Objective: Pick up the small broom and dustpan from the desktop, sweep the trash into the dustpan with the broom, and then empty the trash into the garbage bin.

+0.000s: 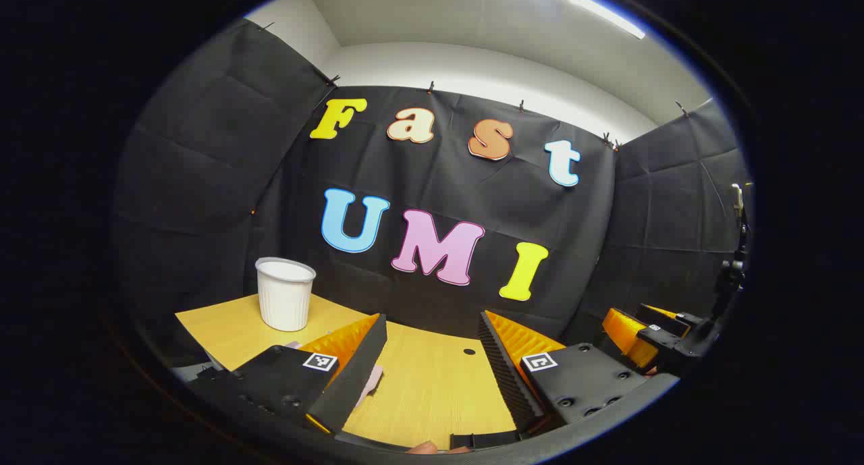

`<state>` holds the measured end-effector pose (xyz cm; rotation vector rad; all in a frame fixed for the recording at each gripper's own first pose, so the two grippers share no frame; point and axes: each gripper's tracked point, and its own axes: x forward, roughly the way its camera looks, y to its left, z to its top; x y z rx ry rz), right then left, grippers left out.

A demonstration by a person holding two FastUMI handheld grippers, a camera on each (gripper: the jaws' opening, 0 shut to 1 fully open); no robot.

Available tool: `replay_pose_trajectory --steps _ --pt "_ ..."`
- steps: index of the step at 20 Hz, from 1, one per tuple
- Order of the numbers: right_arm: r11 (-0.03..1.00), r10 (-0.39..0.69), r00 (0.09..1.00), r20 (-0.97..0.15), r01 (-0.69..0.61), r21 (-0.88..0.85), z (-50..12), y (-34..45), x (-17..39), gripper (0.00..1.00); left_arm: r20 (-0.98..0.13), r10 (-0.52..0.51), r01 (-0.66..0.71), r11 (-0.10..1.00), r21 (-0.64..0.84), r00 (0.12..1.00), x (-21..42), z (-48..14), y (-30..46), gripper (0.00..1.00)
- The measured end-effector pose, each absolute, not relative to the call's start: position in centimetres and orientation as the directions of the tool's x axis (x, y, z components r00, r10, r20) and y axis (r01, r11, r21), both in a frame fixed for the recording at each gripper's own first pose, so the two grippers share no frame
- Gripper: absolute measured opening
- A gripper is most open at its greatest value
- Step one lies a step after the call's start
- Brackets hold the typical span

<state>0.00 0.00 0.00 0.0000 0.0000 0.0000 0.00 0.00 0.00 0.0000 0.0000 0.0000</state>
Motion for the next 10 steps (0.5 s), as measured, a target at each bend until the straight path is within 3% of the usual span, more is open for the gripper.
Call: replay_pose_trajectory --steps 1,10 --pt "1.0 -0.003 1.0 0.001 0.003 0.001 0.04 -0.09 0.0 0.94 0.003 -0.002 0.002 1.0 0.001 1.0 -0.05 0.12 -0.07 0.84" --pt "1.0 -0.023 1.0 -0.002 0.023 0.009 0.14 -0.89 -0.49 0.91 0.012 -0.016 0.016 1.0 0.02 1.0 -0.04 0.2 -0.97 0.84"
